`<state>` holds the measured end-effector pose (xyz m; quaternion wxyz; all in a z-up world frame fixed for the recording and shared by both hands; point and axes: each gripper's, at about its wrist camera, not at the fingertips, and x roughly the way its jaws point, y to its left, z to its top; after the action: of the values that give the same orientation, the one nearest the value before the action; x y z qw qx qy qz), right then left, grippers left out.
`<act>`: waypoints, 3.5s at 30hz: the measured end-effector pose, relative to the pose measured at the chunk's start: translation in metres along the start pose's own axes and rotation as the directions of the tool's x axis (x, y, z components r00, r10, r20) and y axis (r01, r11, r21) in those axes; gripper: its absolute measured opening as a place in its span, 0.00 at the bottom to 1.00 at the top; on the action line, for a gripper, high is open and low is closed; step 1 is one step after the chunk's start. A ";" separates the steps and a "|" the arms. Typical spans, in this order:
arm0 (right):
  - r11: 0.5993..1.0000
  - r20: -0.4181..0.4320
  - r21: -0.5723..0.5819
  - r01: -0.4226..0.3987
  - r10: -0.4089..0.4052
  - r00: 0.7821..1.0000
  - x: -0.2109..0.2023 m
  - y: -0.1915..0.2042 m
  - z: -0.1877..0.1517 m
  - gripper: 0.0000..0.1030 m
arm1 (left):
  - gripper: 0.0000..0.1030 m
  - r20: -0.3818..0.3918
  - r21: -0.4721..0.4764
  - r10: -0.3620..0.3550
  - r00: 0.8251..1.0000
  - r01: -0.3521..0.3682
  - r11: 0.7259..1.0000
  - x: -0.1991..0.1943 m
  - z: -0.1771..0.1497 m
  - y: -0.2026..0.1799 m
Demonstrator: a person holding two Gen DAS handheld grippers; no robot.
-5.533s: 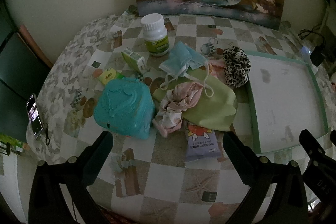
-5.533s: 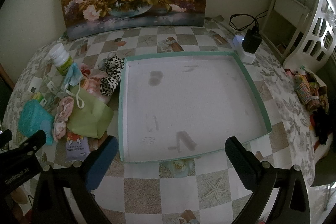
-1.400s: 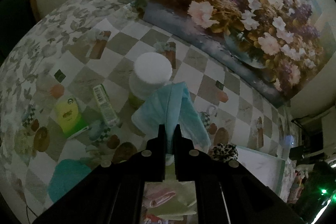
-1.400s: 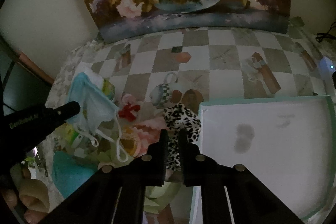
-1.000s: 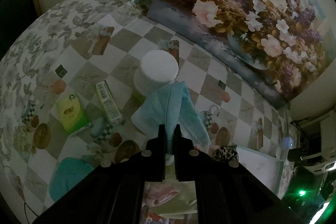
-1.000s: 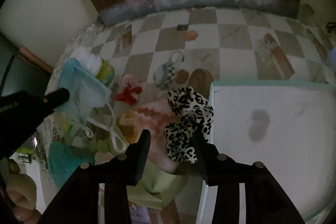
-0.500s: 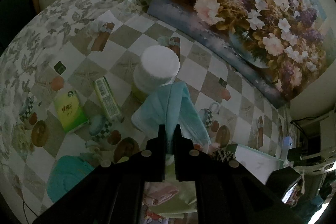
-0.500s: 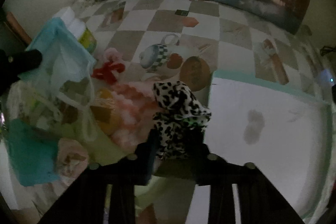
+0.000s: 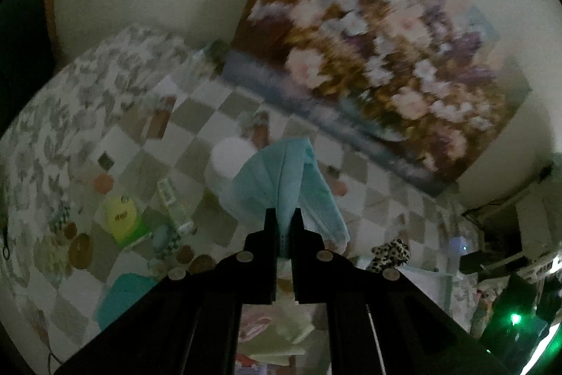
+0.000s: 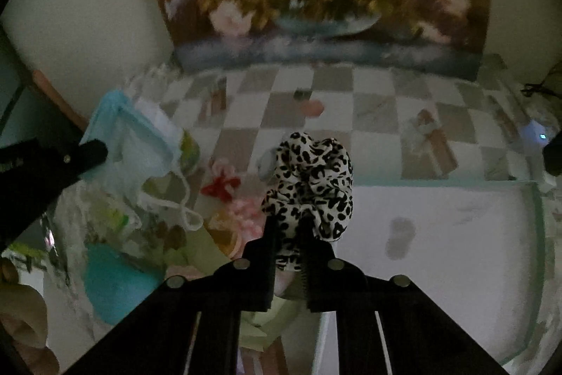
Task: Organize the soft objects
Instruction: 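Carry both items into the white tray and open both tools, then move both tools back over the pile toward the green cloth bag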
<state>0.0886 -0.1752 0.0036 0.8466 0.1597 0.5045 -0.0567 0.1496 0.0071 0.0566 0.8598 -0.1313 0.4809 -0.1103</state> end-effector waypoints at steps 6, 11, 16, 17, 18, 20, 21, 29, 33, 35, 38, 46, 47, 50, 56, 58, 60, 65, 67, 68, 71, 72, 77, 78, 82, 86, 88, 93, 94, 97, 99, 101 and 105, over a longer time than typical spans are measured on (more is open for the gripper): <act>0.991 0.025 0.080 0.104 -0.106 0.994 -0.023 -0.045 0.005 0.12 | 0.06 0.020 0.082 -0.088 0.996 0.086 0.993 -0.018 -0.005 -0.038; 0.953 -0.009 0.185 0.241 -0.244 0.970 -0.032 -0.102 -0.002 0.12 | 0.06 -0.046 0.169 -0.150 0.988 0.156 0.973 -0.007 -0.025 -0.082; 0.910 -0.051 0.268 0.317 -0.315 0.948 -0.037 -0.149 -0.012 0.12 | 0.06 -0.145 0.266 -0.177 0.973 0.211 0.941 0.016 -0.056 -0.125; 0.902 -0.057 0.285 0.325 -0.323 0.945 -0.038 -0.156 -0.014 0.12 | 0.06 -0.174 0.288 -0.179 0.968 0.224 0.931 0.024 -0.066 -0.136; 0.894 -0.063 0.300 0.332 -0.329 0.942 -0.040 -0.163 -0.017 0.12 | 0.06 -0.193 0.302 -0.176 0.965 0.229 0.925 0.029 -0.073 -0.141; 0.881 -0.072 0.328 0.341 -0.337 0.939 -0.042 -0.176 -0.020 0.13 | 0.06 -0.229 0.334 -0.161 0.960 0.233 0.913 0.040 -0.087 -0.153; 0.877 -0.075 0.334 0.345 -0.339 0.938 -0.042 -0.178 -0.022 0.13 | 0.06 -0.248 0.352 -0.148 0.957 0.231 0.907 0.047 -0.096 -0.160; 0.863 -0.109 0.364 0.350 -0.334 0.936 -0.037 -0.191 -0.026 0.15 | 0.07 -0.338 0.431 -0.074 0.938 0.224 0.874 0.072 -0.135 -0.183; 0.866 -0.112 0.356 0.350 -0.333 0.936 -0.035 -0.189 -0.026 0.15 | 0.10 -0.351 0.430 -0.060 0.934 0.218 0.876 0.075 -0.139 -0.184; 0.865 -0.113 0.359 0.351 -0.333 0.936 -0.036 -0.189 -0.026 0.15 | 0.11 -0.364 0.421 -0.054 0.930 0.216 0.881 0.078 -0.139 -0.182; 0.864 -0.113 0.366 0.346 -0.328 0.938 -0.036 -0.188 -0.025 0.22 | 0.21 -0.369 0.409 -0.051 0.928 0.212 0.888 0.080 -0.137 -0.181; 0.871 -0.105 0.349 0.346 -0.331 0.938 -0.037 -0.181 -0.022 0.48 | 0.65 -0.343 0.394 -0.054 0.938 0.196 0.898 0.075 -0.131 -0.178; 0.871 -0.104 0.347 0.346 -0.331 0.938 -0.037 -0.180 -0.022 0.50 | 0.72 -0.343 0.388 -0.059 0.937 0.198 0.900 0.076 -0.130 -0.178; 0.873 -0.097 0.347 0.342 -0.329 0.939 -0.039 -0.178 -0.021 0.61 | 0.79 -0.349 0.376 -0.063 0.935 0.201 0.905 0.077 -0.129 -0.176; 0.868 -0.083 0.350 0.353 -0.347 0.934 -0.044 -0.177 -0.019 0.68 | 0.82 -0.325 0.353 -0.064 0.943 0.184 0.917 0.075 -0.123 -0.170; 0.864 -0.073 0.359 0.352 -0.350 0.934 -0.048 -0.178 -0.018 0.69 | 0.82 -0.308 0.343 -0.062 0.949 0.172 0.923 0.072 -0.117 -0.166; 0.860 -0.060 0.370 0.352 -0.356 0.933 -0.054 -0.179 -0.017 0.69 | 0.82 -0.289 0.332 -0.058 0.955 0.157 0.930 0.069 -0.110 -0.160; 0.855 -0.010 0.389 0.342 -0.367 0.930 -0.072 -0.177 -0.013 0.69 | 0.82 -0.245 0.303 -0.040 0.969 0.116 0.946 0.055 -0.086 -0.136; 0.855 0.013 0.394 0.337 -0.372 0.928 -0.079 -0.175 -0.011 0.69 | 0.82 -0.222 0.289 -0.030 0.975 0.095 0.953 0.047 -0.075 -0.124; 0.855 0.021 0.395 0.335 -0.373 0.927 -0.083 -0.173 -0.010 0.69 | 0.82 -0.210 0.280 -0.026 0.977 0.085 0.956 0.044 -0.070 -0.117; 0.860 0.039 0.387 0.332 -0.375 0.926 -0.087 -0.165 -0.008 0.69 | 0.82 -0.178 0.244 -0.011 0.984 0.054 0.968 0.034 -0.054 -0.091; 0.865 0.044 0.377 0.332 -0.375 0.926 -0.088 -0.161 -0.006 0.69 | 0.82 -0.169 0.233 -0.002 0.986 0.042 0.972 0.031 -0.049 -0.082; 0.892 0.049 0.310 0.329 -0.360 0.932 -0.079 -0.134 -0.002 0.69 | 0.82 -0.111 0.184 0.125 0.986 -0.104 0.977 0.018 -0.025 -0.028; 0.898 0.045 0.296 0.327 -0.355 0.934 -0.076 -0.128 -0.002 0.69 | 0.82 -0.098 0.179 0.160 0.982 -0.140 0.974 0.017 -0.020 -0.019; 0.932 0.045 0.220 0.289 -0.305 0.951 -0.063 -0.096 -0.001 0.69 | 0.82 -0.079 0.142 0.240 0.967 -0.228 0.963 0.011 -0.008 0.018; 0.962 0.033 0.147 0.230 -0.238 0.971 -0.046 -0.064 0.001 0.69 | 0.82 -0.079 0.084 0.292 0.953 -0.286 0.955 0.006 0.002 0.056; 0.979 0.020 0.095 0.183 -0.186 0.982 -0.035 -0.042 0.001 0.69 | 0.82 -0.085 0.060 0.307 0.948 -0.303 0.951 0.005 0.004 0.069; 0.995 -0.037 0.023 0.095 -0.094 0.995 -0.008 -0.007 -0.005 0.69 | 0.82 -0.119 -0.015 0.324 0.938 -0.328 0.945 0.003 0.006 0.101; 0.997 -0.054 0.008 0.078 -0.078 0.996 -0.002 0.000 -0.007 0.69 | 0.82 -0.122 -0.019 0.324 0.938 -0.329 0.944 0.003 0.005 0.101; 0.999 -0.100 -0.022 0.049 -0.050 0.994 0.015 0.014 -0.013 0.69 | 0.82 -0.147 -0.019 0.309 0.940 -0.315 0.949 0.009 0.001 0.099; 0.999 -0.133 -0.038 0.036 -0.041 0.990 0.026 0.020 -0.018 0.69 | 0.82 -0.158 0.006 0.285 0.945 -0.288 0.958 0.014 -0.002 0.089; 0.999 -0.168 -0.051 0.020 -0.028 0.985 0.037 0.025 -0.024 0.69 | 0.82 -0.163 0.032 0.260 0.952 -0.258 0.966 0.018 -0.004 0.077; 0.998 -0.214 -0.061 -0.011 -0.003 0.977 0.054 0.029 -0.032 0.69 | 0.82 -0.196 0.105 0.229 0.953 -0.212 0.972 0.032 -0.012 0.052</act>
<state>0.0952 -0.1339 -0.0516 0.7921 0.1395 0.5939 -0.0218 0.1588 0.0445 0.0074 0.8167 -0.0287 0.5745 -0.0465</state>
